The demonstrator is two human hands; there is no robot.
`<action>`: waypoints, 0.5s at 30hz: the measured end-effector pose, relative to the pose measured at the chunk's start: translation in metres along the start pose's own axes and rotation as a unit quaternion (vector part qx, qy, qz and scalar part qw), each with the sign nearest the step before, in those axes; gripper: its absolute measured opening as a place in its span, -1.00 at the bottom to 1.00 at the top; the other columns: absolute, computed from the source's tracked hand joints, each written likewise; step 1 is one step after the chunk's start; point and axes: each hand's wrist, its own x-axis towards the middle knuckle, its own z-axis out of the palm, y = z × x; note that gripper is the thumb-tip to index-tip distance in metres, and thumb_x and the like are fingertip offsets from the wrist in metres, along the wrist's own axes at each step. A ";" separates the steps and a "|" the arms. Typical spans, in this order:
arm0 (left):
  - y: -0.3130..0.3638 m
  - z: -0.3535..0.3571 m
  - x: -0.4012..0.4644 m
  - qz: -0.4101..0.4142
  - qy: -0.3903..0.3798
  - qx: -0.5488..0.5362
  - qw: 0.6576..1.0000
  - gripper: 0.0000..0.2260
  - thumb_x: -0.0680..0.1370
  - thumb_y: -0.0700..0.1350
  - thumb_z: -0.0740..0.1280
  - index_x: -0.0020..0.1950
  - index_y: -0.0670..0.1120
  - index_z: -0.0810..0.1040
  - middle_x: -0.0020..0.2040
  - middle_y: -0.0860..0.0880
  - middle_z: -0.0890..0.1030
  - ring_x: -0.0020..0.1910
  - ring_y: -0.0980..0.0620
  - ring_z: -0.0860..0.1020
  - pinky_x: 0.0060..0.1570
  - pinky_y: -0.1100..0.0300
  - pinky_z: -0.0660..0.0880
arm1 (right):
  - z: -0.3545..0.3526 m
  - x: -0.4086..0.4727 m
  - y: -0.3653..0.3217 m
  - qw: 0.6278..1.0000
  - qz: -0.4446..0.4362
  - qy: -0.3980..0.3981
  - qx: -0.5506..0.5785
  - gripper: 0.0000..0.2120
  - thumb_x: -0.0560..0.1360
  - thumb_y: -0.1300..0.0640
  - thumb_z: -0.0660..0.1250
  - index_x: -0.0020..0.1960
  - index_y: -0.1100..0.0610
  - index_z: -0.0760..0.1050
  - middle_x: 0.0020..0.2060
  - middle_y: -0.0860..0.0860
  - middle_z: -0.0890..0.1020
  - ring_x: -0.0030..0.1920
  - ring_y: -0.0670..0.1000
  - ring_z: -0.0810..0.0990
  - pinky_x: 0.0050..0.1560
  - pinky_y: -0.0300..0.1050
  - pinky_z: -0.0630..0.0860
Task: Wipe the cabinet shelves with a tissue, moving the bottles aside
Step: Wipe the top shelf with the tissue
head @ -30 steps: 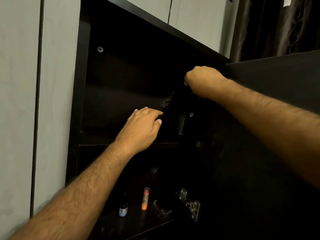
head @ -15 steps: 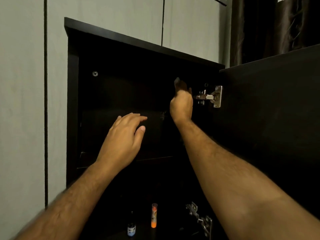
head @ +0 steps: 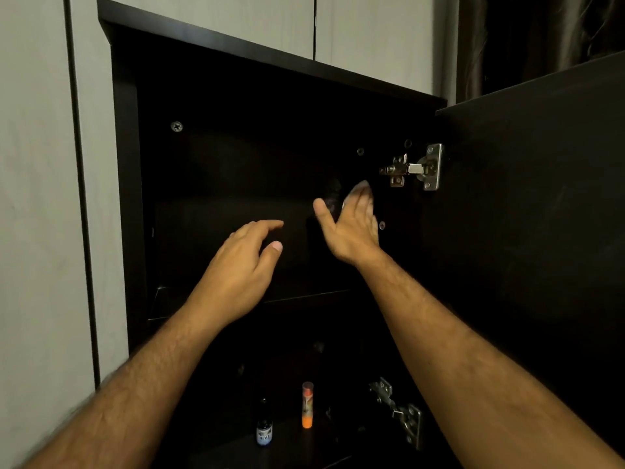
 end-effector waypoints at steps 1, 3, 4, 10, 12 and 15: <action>0.000 0.000 0.000 -0.003 -0.003 -0.004 1.000 -0.64 0.66 -0.01 0.15 0.46 0.08 0.33 0.44 0.05 0.37 0.45 0.08 0.27 0.43 0.04 0.25 | -0.001 -0.007 0.001 0.999 0.028 -0.041 0.001 -0.07 0.52 -0.44 -0.15 0.54 0.21 -0.39 0.54 0.13 -0.35 0.55 0.06 -0.34 0.52 0.04 -0.25; 0.001 -0.001 -0.001 -0.007 -0.008 -0.010 1.000 -0.64 0.66 -0.02 0.15 0.46 0.07 0.33 0.45 0.04 0.37 0.47 0.06 0.26 0.44 0.04 0.24 | -0.001 -0.021 0.002 0.989 0.079 -0.125 0.020 -0.02 0.49 -0.49 -0.17 0.52 0.21 -0.42 0.52 0.12 -0.40 0.53 0.05 -0.39 0.52 0.05 -0.27; 0.001 -0.001 0.000 -0.009 -0.009 -0.010 1.000 -0.64 0.66 -0.02 0.15 0.46 0.07 0.33 0.45 0.04 0.36 0.47 0.06 0.26 0.44 0.04 0.24 | -0.002 -0.027 0.002 0.982 0.098 -0.160 0.031 0.01 0.47 -0.51 -0.16 0.52 0.22 -0.43 0.51 0.11 -0.43 0.53 0.06 -0.40 0.52 0.08 -0.27; 0.002 -0.002 0.000 -0.022 -0.017 -0.007 1.000 -0.64 0.66 -0.02 0.14 0.47 0.07 0.32 0.45 0.03 0.36 0.46 0.06 0.27 0.42 0.04 0.26 | -0.015 -0.031 -0.005 0.960 0.210 -0.183 0.035 -0.46 0.64 0.00 0.13 0.50 0.29 0.20 0.39 0.21 0.31 0.24 0.26 0.42 0.20 0.06 0.45; 0.002 -0.002 0.000 -0.023 -0.019 -0.009 1.000 -0.64 0.66 -0.02 0.14 0.47 0.07 0.32 0.46 0.04 0.35 0.47 0.06 0.26 0.43 0.03 0.25 | -0.014 -0.031 -0.009 0.970 0.140 -0.170 -0.098 -0.73 0.61 0.23 0.15 0.25 0.25 0.48 0.09 0.14 0.54 -0.20 0.12 0.48 -0.28 -0.09 0.45; 0.001 -0.002 -0.001 -0.023 -0.022 -0.008 0.999 -0.64 0.66 -0.02 0.14 0.47 0.07 0.32 0.46 0.03 0.35 0.47 0.06 0.26 0.45 0.00 0.25 | -0.018 -0.038 0.000 0.980 0.070 -0.055 -0.176 -0.90 0.56 0.26 0.26 0.01 0.18 0.54 -0.22 0.06 0.53 -0.22 0.06 0.57 -0.32 -0.10 0.50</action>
